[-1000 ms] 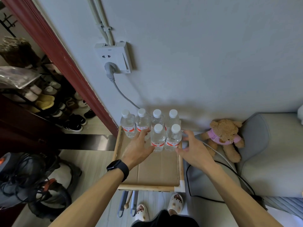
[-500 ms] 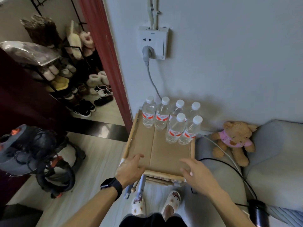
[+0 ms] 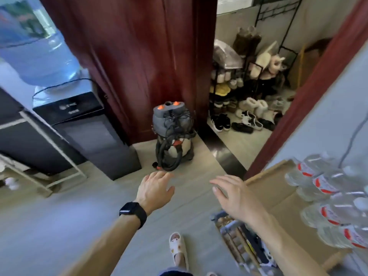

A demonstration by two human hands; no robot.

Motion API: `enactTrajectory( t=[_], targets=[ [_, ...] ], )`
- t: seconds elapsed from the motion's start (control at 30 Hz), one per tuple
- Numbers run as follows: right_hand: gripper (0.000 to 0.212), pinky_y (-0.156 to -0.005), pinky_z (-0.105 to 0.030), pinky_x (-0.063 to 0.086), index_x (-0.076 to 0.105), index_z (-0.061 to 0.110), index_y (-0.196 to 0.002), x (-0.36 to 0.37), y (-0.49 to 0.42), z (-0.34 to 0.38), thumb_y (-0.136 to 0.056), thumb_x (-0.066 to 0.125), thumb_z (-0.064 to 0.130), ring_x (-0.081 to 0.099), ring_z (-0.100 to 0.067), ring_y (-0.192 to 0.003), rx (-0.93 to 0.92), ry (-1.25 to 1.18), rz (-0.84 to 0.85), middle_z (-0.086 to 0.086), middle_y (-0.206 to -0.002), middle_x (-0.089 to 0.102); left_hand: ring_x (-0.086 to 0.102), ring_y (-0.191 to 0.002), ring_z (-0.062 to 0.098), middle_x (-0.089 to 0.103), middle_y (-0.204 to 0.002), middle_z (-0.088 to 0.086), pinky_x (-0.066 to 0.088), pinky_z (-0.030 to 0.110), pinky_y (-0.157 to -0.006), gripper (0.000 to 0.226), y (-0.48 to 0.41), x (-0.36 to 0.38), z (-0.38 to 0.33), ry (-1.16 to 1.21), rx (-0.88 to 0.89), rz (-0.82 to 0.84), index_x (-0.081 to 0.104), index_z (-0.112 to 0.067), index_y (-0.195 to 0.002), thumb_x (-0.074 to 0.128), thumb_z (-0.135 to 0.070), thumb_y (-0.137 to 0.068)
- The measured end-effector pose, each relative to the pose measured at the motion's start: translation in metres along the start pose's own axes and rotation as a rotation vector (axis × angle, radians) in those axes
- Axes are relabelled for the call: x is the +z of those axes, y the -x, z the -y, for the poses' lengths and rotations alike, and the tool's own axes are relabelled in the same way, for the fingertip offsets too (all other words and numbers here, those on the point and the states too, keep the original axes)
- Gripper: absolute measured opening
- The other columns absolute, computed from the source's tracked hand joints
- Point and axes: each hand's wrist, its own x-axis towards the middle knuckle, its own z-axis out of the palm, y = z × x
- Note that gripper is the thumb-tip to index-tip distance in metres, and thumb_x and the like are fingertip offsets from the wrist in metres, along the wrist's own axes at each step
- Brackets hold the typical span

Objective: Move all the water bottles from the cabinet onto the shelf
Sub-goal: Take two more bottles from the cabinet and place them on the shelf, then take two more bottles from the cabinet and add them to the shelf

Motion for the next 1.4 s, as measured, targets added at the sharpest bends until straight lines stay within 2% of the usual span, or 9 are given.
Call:
enactTrajectory(
  t=[0.07, 0.13, 0.3, 0.47, 0.6, 0.7, 1.0, 1.2, 1.4],
  targets=[
    [0.035, -0.115, -0.020, 0.021, 0.062, 0.031, -0.129, 0.009, -0.026, 0.044, -0.099, 0.046, 0.041, 0.041, -0.009, -0.134, -0.145, 0.035, 0.025, 0.011, -0.136, 0.057, 0.046, -0.130, 0.020, 0.055, -0.137, -0.006, 0.036, 0.036, -0.107, 0.045, 0.041, -0.018, 0.043, -0.030, -0.124, -0.099, 0.049, -0.032, -0.139, 0.048, -0.045, -0.096],
    [0.035, -0.113, -0.019, 0.021, 0.064, 0.029, -0.127, 0.021, -0.046, 0.096, -0.099, 0.047, 0.041, 0.044, -0.012, -0.133, -0.276, 0.068, 0.066, 0.009, -0.134, 0.059, 0.047, -0.129, 0.021, 0.056, -0.137, -0.006, 0.036, 0.038, -0.107, 0.044, 0.090, -0.035, 0.087, -0.050, -0.258, -0.159, 0.050, -0.032, -0.139, 0.048, -0.046, -0.097],
    [0.039, -0.113, -0.038, 0.036, 0.065, 0.034, -0.123, 0.059, -0.063, 0.247, -0.092, 0.047, 0.049, 0.046, -0.018, -0.133, -0.577, 0.083, 0.141, 0.005, -0.133, 0.062, 0.045, -0.131, 0.022, 0.053, -0.141, -0.004, 0.036, 0.039, -0.107, 0.047, 0.231, -0.079, 0.186, -0.051, -0.607, -0.305, 0.046, -0.033, -0.142, 0.049, -0.046, -0.097],
    [0.036, -0.114, -0.038, 0.034, 0.061, 0.034, -0.129, 0.098, -0.033, 0.415, -0.096, 0.053, 0.044, 0.038, -0.016, -0.137, -0.874, 0.064, 0.176, 0.008, -0.139, 0.056, 0.045, -0.131, 0.020, 0.052, -0.141, -0.004, 0.033, 0.036, -0.105, 0.050, 0.385, -0.113, 0.262, -0.106, -0.893, -0.393, 0.042, -0.034, -0.145, 0.047, -0.048, -0.097],
    [0.039, -0.117, -0.034, 0.027, 0.056, 0.036, -0.134, 0.143, 0.013, 0.543, -0.097, 0.049, 0.046, 0.032, -0.012, -0.141, -1.071, 0.053, 0.203, 0.012, -0.143, 0.051, 0.046, -0.131, 0.018, 0.054, -0.138, -0.004, 0.033, 0.037, -0.107, 0.050, 0.513, -0.133, 0.313, -0.169, -1.052, -0.457, 0.045, -0.032, -0.143, 0.050, -0.048, -0.095],
    [0.039, -0.116, -0.036, 0.029, 0.053, 0.039, -0.135, 0.180, 0.051, 0.629, -0.098, 0.042, 0.049, 0.031, -0.012, -0.142, -1.196, 0.056, 0.202, 0.015, -0.144, 0.050, 0.046, -0.131, 0.020, 0.055, -0.138, -0.003, 0.034, 0.040, -0.106, 0.050, 0.599, -0.150, 0.345, -0.218, -1.156, -0.496, 0.048, -0.031, -0.141, 0.051, -0.047, -0.094],
    [0.046, -0.110, -0.040, 0.036, 0.047, 0.044, -0.136, 0.265, 0.144, 0.817, -0.095, 0.031, 0.056, 0.033, -0.013, -0.140, -1.449, 0.044, 0.239, 0.020, -0.142, 0.050, 0.047, -0.129, 0.017, 0.054, -0.138, -0.007, 0.033, 0.039, -0.105, 0.047, 0.780, -0.178, 0.408, -0.307, -1.429, -0.516, 0.047, -0.036, -0.140, 0.047, -0.049, -0.094],
    [0.044, -0.112, -0.038, 0.034, 0.044, 0.044, -0.139, 0.317, 0.160, 0.908, -0.096, 0.037, 0.055, 0.032, -0.010, -0.140, -1.528, 0.039, 0.258, 0.021, -0.142, 0.049, 0.049, -0.127, 0.018, 0.055, -0.138, -0.007, 0.034, 0.038, -0.103, 0.047, 0.839, -0.180, 0.467, -0.317, -1.514, -0.512, 0.047, -0.037, -0.140, 0.046, -0.049, -0.094],
    [0.042, -0.110, -0.037, 0.036, 0.046, 0.042, -0.137, 0.379, 0.140, 1.013, -0.098, 0.040, 0.054, 0.033, -0.011, -0.139, -1.591, -0.014, 0.263, 0.020, -0.142, 0.050, 0.050, -0.126, 0.017, 0.056, -0.136, -0.008, 0.035, 0.037, -0.102, 0.044, 0.878, -0.195, 0.558, -0.330, -1.590, -0.493, 0.048, -0.039, -0.137, 0.046, -0.049, -0.093]
  ],
)
